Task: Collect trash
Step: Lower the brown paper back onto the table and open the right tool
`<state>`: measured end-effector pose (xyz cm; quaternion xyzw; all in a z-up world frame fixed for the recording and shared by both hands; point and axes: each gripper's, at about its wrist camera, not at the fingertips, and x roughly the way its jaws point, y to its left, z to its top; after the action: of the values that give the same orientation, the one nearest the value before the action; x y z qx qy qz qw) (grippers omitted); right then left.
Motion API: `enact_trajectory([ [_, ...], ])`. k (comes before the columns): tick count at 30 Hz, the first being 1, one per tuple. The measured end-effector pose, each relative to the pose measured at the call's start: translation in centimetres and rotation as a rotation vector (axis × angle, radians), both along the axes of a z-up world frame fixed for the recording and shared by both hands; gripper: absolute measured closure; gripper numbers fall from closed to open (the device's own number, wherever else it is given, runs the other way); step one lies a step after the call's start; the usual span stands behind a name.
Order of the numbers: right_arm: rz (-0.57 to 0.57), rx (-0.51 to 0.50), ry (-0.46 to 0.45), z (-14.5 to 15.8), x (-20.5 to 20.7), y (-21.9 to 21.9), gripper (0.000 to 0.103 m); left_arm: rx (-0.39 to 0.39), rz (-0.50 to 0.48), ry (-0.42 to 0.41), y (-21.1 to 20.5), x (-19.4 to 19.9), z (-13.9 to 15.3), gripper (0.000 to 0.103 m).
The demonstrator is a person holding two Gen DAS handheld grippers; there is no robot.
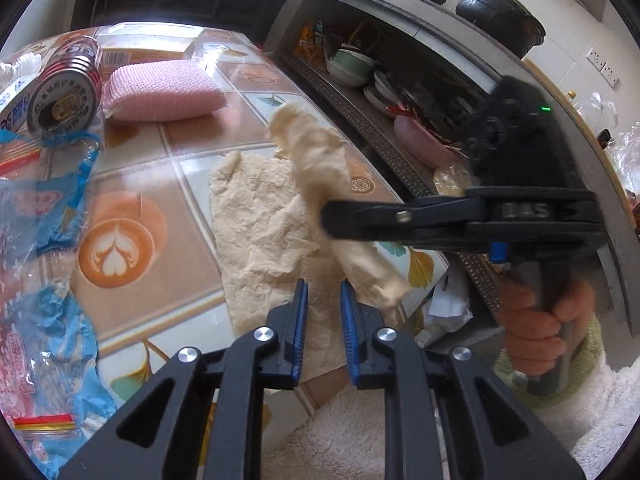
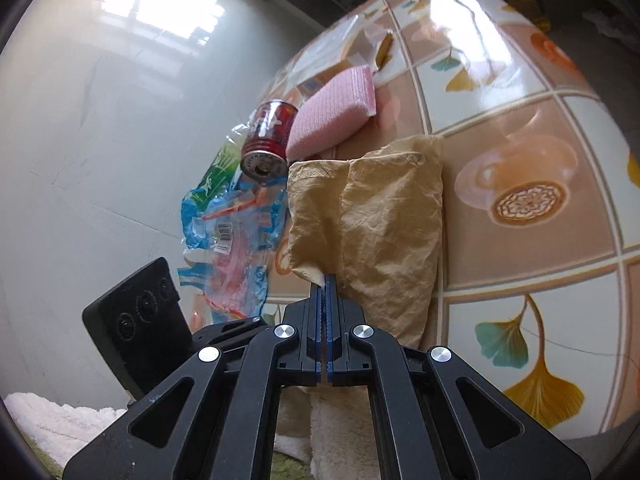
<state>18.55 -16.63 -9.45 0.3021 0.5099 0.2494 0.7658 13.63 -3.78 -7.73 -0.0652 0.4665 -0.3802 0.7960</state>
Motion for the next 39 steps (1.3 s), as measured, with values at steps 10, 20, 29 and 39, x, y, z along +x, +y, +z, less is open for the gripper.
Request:
enact_trajectory([
  [10,0.027,0.029,0.114,-2.8,2.1,1.2,0.103,-0.072,0.005,-0.061,3.5,-1.2,2.6,0.087],
  [20,0.031,0.097,0.184,-2.6,2.9,1.0,0.082,-0.062,-0.125,-0.12,-0.2,-2.2,3.1,0.086],
  [29,0.015,0.142,0.084,0.7,2.0,0.1,0.044,0.016,-0.033,-0.033,0.1,-0.5,0.7,0.086],
  [39,-0.092,-0.161,0.067,1.7,0.4,-0.5,0.033,-0.006,-0.022,-0.017,0.9,-0.5,0.0,0.086],
])
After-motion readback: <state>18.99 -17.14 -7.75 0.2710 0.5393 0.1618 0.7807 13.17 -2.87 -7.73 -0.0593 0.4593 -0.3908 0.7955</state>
